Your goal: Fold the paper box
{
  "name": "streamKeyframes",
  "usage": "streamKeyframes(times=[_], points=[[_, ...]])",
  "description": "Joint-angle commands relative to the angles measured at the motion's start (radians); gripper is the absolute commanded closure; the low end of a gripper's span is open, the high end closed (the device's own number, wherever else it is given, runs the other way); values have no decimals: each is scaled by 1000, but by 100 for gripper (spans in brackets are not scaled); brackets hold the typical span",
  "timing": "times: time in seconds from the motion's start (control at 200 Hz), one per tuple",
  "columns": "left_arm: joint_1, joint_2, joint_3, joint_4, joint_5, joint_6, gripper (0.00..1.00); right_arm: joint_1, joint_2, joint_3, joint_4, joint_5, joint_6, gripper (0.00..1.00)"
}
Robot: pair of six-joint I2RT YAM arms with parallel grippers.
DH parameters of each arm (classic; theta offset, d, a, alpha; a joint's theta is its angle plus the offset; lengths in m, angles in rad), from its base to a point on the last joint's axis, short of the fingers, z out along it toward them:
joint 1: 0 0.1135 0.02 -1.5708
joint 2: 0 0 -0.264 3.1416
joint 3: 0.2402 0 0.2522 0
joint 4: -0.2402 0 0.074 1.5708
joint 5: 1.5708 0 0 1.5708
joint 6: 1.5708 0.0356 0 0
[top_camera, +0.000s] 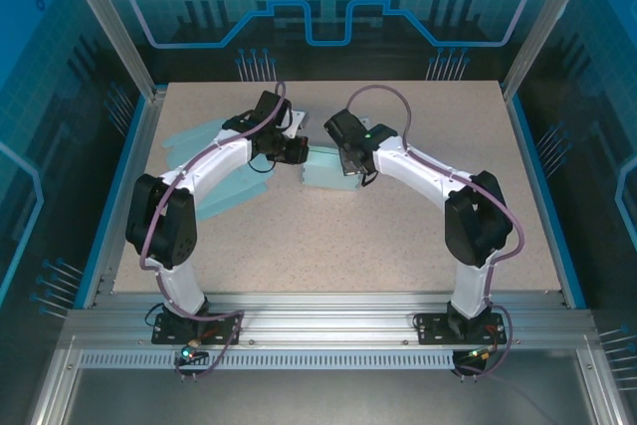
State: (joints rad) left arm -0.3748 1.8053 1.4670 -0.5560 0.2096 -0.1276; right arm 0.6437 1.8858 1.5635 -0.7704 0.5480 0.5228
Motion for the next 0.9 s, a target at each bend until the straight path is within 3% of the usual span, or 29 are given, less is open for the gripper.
streamKeyframes(times=[0.0, 0.26, 0.625, 0.896], points=[[-7, -16, 29, 59, 94, -35, 100, 45, 58, 6, -53, -47, -24, 100], [-7, -9, 11, 50, 57, -16, 100, 46, 61, 7, -50, -47, -23, 100], [-54, -35, -198, 177, -166, 46, 100, 47, 23, -39, 4, -117, 16, 100], [-69, -61, -280, 271, -185, -1, 100, 42, -20, -143, 78, -167, 57, 100]])
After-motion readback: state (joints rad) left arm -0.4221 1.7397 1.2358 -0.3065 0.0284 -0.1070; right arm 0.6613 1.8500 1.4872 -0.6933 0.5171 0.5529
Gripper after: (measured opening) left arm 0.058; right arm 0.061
